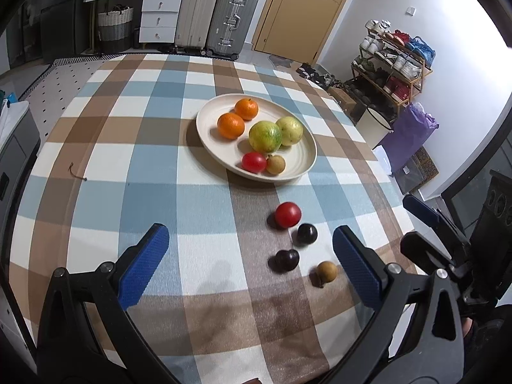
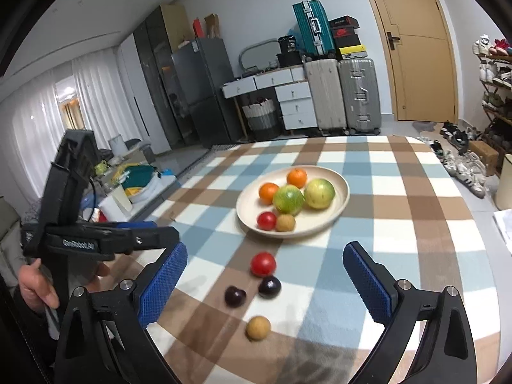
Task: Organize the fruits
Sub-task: 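Withdraw both tools from the plate toward the remaining fruits, then close the right tool on the second brown kiwi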
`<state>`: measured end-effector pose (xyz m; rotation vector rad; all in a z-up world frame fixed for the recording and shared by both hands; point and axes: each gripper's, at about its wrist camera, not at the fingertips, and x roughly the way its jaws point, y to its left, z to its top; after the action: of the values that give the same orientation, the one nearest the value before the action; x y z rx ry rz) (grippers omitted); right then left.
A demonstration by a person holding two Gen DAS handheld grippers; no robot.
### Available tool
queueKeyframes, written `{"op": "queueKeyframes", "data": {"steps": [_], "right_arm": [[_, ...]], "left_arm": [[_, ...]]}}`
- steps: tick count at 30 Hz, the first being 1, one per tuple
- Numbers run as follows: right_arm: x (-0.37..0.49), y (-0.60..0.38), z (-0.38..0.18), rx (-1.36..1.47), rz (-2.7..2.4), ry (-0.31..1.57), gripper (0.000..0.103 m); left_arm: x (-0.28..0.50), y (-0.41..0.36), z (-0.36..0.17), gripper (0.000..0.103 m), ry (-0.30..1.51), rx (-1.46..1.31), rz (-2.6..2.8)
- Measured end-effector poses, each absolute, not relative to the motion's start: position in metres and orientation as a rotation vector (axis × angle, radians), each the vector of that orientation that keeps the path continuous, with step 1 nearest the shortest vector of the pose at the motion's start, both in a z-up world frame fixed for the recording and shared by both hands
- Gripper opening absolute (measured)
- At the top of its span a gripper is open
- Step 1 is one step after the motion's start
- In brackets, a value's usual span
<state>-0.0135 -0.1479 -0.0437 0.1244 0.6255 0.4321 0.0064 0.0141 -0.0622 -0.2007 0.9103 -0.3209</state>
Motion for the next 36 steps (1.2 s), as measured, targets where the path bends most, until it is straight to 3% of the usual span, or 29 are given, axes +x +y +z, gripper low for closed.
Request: {"op": "queueKeyframes", "data": {"steps": [24, 31, 36], "right_arm": [[-0.026, -0.137, -0.11, 0.076, 0.467, 0.81, 0.098], [-0.025, -0.13, -0.119, 0.064, 0.491, 0.852, 0.082], [-0.027, -0.121, -0.12, 0.042, 0.518, 0.855, 0.076]], "left_arm": [[-0.014, 0.004, -0.098, 0.102, 0.989, -0.158, -0.322], [-0.016, 0.005, -0.1, 0.102, 0.995, -0.16, -0.321], [-0.018, 0.005, -0.104, 0.102, 1.003, -0.161, -0.321]]}}
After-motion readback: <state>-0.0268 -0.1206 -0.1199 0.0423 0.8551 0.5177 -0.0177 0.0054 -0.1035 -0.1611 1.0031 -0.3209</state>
